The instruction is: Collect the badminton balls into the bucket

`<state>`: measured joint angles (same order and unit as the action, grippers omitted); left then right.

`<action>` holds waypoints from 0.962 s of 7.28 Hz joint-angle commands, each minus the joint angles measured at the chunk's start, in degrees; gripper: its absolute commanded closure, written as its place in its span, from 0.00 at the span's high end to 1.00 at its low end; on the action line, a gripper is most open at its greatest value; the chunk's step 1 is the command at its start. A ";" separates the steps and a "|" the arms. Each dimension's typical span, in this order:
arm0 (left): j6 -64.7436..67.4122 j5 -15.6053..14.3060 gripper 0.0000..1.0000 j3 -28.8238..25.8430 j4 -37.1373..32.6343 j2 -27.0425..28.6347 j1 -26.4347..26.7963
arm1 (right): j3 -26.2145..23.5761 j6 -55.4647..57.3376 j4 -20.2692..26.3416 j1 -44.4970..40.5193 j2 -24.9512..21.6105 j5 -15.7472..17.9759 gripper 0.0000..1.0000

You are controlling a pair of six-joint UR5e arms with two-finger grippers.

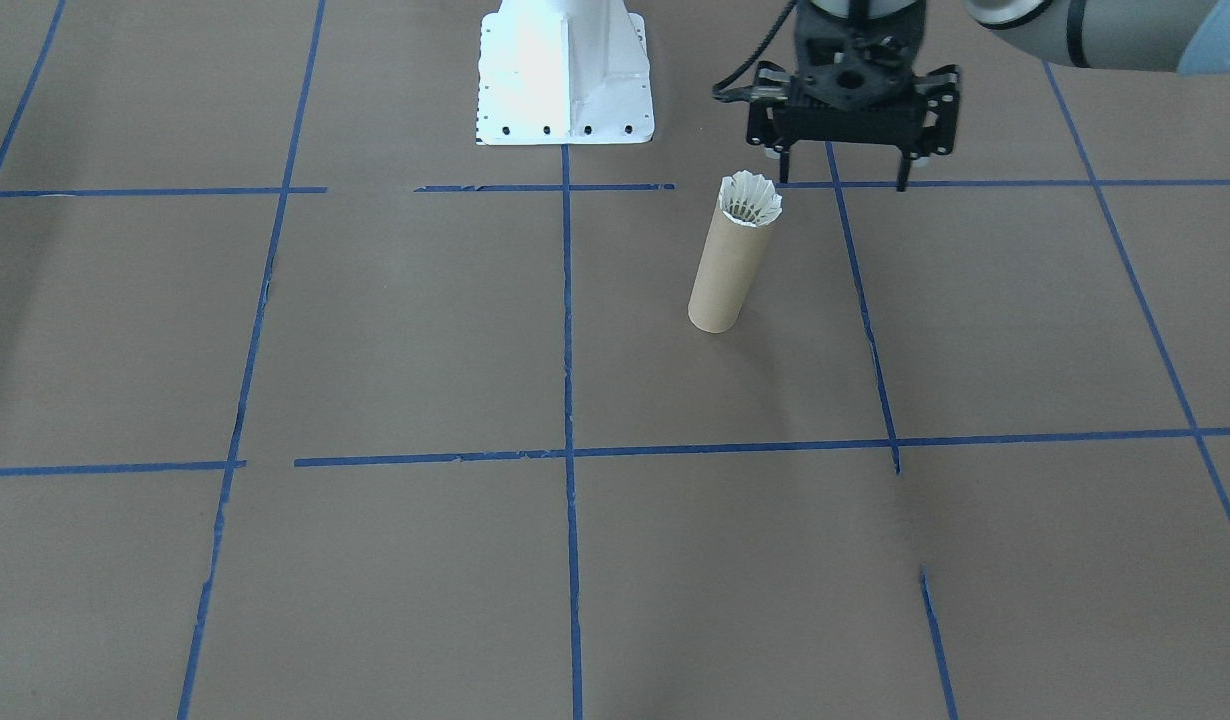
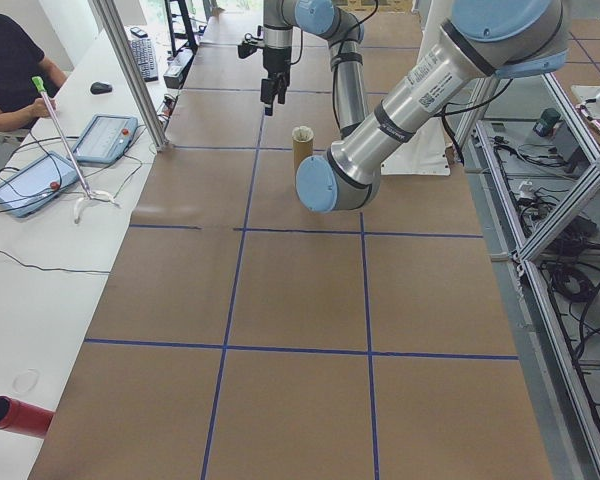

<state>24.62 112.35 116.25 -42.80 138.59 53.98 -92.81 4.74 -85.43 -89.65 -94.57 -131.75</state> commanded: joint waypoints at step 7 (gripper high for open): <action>-36.39 19.03 1.00 -13.58 -29.69 -39.49 33.97 | 0.09 0.00 0.00 0.00 0.00 0.00 1.00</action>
<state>-10.81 129.26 104.30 -69.21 104.49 84.38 -92.76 4.75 -85.43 -89.65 -94.57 -131.75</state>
